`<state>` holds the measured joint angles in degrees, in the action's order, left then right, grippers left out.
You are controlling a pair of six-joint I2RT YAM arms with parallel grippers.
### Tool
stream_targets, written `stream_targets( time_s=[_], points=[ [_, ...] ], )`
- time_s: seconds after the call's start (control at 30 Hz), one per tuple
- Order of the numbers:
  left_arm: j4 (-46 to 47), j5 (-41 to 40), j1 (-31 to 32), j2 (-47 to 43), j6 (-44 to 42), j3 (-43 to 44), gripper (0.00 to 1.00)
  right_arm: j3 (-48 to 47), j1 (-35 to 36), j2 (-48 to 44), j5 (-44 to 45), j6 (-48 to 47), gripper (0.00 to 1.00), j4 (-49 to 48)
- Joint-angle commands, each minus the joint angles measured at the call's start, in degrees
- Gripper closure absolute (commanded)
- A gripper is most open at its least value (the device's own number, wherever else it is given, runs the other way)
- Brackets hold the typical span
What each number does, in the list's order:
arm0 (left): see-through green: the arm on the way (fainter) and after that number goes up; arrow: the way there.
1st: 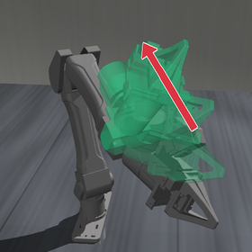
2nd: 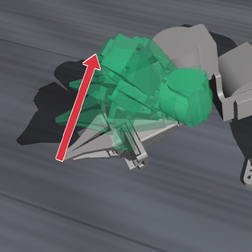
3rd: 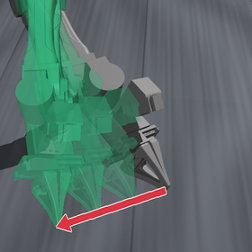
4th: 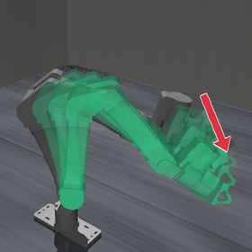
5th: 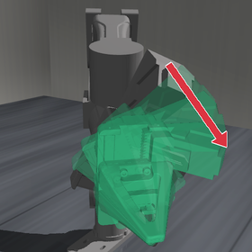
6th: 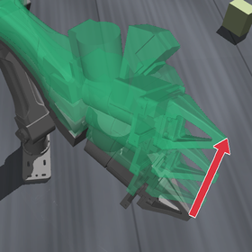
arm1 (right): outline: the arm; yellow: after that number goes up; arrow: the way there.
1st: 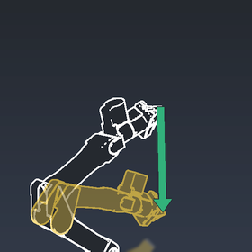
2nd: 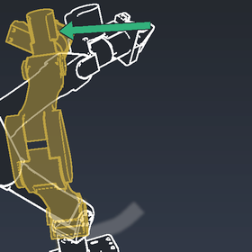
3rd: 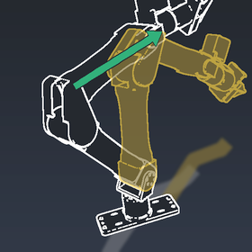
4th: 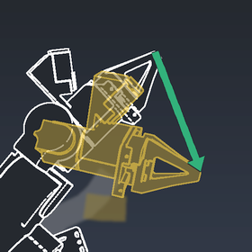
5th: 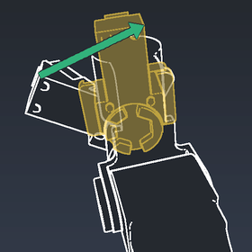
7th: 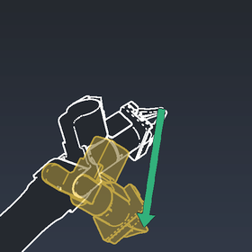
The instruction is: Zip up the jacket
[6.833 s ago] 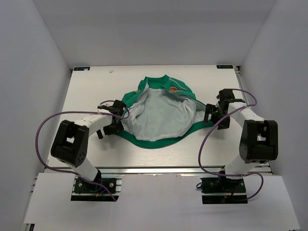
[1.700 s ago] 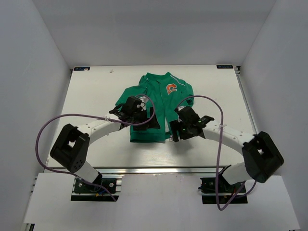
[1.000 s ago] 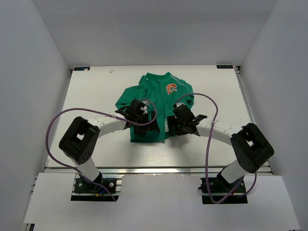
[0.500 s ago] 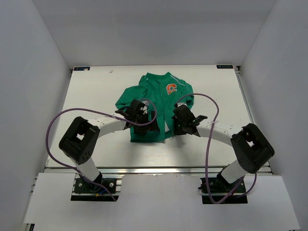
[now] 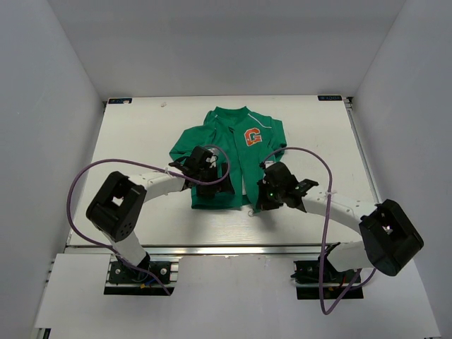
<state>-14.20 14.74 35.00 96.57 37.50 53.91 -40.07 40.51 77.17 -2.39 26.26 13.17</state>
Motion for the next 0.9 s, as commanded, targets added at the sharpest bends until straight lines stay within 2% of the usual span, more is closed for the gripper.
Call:
stream_targets(
  time_s=[0.0, 0.23, 0.3, 0.47, 0.53, 0.87],
  points=[
    [-0.56, -1.38, 0.94, -2.18, -0.84, -1.26, 0.04, 2.28, -0.08, -0.27, -3.15, -0.69, 1.0, 1.07],
    [-7.95, -8.23, 6.74, -4.38, -1.37, 1.81, 0.04, 2.28, -0.26, 1.76, -1.39, 0.02, 1.0, 0.54],
    [-9.18, -9.12, 7.45, -4.29, -0.76, 1.9, 0.04, 2.46, -0.26, 1.5, -1.74, 0.02, 0.88, 0.19],
    [-8.57, -9.56, 7.8, -4.03, 0.47, 1.2, 0.05, 3.77, -0.26, -0.09, -2.79, -0.42, 0.74, -0.77],
    [-8.39, -9.56, 7.89, -3.76, 0.56, 1.28, 0.05, 3.78, -0.26, 0.09, -3.58, -0.68, 0.61, -0.69],
    [-8.57, -10.0, 8.06, -3.5, 0.65, 1.37, 0.06, 2.72, -0.08, 1.15, -1.39, 1.69, 0.48, -0.69]
  ],
)
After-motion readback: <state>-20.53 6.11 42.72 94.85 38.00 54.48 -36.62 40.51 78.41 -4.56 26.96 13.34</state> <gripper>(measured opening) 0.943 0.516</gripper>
